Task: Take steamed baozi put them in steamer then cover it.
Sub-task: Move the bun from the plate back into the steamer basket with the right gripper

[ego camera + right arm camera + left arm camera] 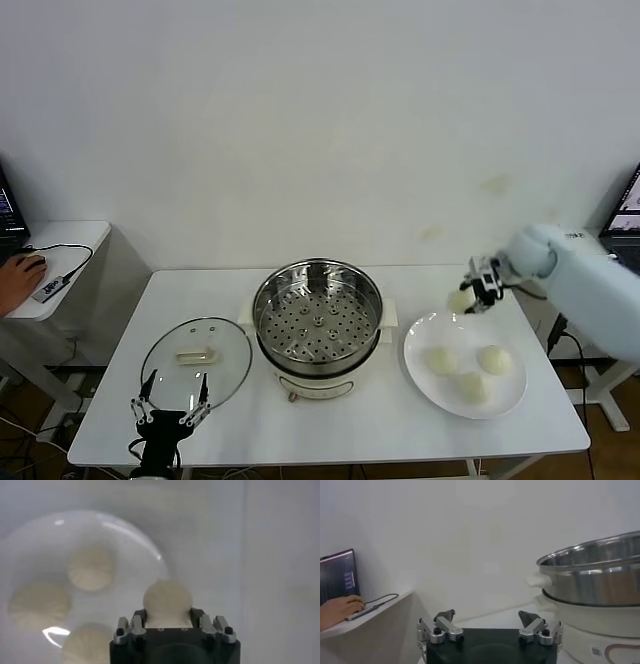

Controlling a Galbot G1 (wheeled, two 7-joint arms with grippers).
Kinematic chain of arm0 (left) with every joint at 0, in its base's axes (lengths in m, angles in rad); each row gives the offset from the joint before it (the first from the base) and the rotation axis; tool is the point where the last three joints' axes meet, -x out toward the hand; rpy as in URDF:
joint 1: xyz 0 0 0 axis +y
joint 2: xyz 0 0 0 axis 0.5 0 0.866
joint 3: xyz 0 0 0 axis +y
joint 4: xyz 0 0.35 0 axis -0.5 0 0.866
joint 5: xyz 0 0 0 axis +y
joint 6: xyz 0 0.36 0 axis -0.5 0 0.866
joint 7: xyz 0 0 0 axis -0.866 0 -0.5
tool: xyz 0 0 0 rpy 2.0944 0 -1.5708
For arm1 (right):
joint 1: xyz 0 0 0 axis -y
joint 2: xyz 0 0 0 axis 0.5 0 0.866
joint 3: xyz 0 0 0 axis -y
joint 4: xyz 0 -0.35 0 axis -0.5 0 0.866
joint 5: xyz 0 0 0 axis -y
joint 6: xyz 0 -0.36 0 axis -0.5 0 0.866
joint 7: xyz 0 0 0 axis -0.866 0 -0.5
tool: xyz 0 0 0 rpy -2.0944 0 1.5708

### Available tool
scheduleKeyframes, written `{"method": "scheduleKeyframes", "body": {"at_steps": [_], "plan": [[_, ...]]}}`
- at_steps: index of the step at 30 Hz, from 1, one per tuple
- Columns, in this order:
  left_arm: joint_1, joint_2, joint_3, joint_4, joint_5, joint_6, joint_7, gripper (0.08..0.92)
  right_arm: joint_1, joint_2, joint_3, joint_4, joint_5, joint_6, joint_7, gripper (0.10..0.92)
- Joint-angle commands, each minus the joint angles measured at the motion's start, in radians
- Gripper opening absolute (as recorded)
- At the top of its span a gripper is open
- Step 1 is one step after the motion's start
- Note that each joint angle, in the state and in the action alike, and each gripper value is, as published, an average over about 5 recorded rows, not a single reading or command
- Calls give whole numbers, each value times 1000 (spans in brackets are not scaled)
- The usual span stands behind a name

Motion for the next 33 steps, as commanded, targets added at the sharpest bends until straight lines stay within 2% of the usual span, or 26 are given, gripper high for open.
{"method": "scheduleKeyframes", "body": {"at_steps": [1,10,16,20,33], "plan": [[-2,3,3,-2,-17,6,1,823,355,84,-241,76,230,-13,18,560],[3,15,-7,-22,-34,14,1,823,394,301,-366,84,260,87,112,560],[8,16,-17,-33,-40,14,4,823,342,386,-428,97,211,177,145,560],[9,15,-26,-43,-38,14,5,823,310,429,-455,75,128,264,163,560],[10,8,-45,-73,-35,18,5,823,174,507,-437,-99,-276,580,260,560]]}}
